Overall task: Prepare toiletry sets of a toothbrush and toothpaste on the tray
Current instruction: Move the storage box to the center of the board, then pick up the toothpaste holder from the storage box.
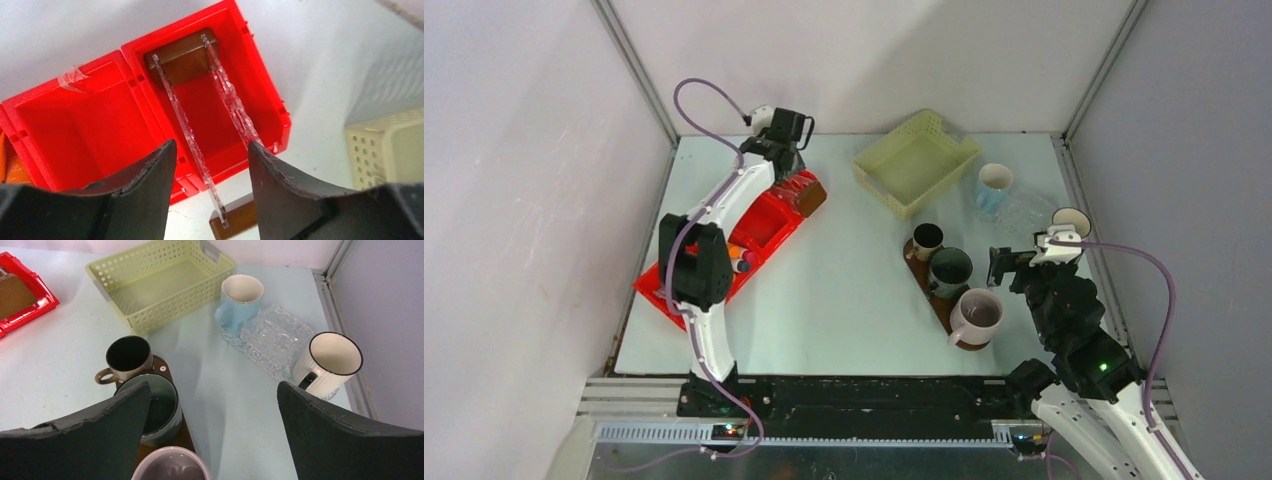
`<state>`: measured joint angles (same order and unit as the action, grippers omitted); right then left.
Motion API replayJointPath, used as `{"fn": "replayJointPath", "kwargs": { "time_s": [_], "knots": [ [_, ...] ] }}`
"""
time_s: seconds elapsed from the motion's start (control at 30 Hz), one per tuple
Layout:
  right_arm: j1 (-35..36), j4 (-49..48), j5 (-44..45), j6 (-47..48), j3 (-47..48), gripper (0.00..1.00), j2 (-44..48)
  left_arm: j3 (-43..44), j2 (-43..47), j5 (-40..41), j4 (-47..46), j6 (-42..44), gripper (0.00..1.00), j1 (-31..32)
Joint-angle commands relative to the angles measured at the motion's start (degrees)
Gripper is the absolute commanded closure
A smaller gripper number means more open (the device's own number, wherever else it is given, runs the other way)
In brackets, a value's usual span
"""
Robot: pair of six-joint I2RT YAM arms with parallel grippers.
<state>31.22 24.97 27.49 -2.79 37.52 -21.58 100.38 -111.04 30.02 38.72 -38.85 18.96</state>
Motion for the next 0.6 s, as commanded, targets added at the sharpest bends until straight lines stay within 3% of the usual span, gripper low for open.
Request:
{"fn": "replayJointPath", "kwargs": {
  "time_s": [0.0, 0.57],
  "knots": [
    [-0.59, -2.67, 1.06, 0.04, -0.44, 0.01, 1.04, 2.02, -2.38, 1.63, 2.16, -2.57, 0.41, -1.18],
    [-1.03, -3.43, 0.92, 0.12, -1.21, 0.01, 2.45, 2.45, -9.23, -5.34, 1.44, -4.89, 0.65, -4.17]
  ]
}}
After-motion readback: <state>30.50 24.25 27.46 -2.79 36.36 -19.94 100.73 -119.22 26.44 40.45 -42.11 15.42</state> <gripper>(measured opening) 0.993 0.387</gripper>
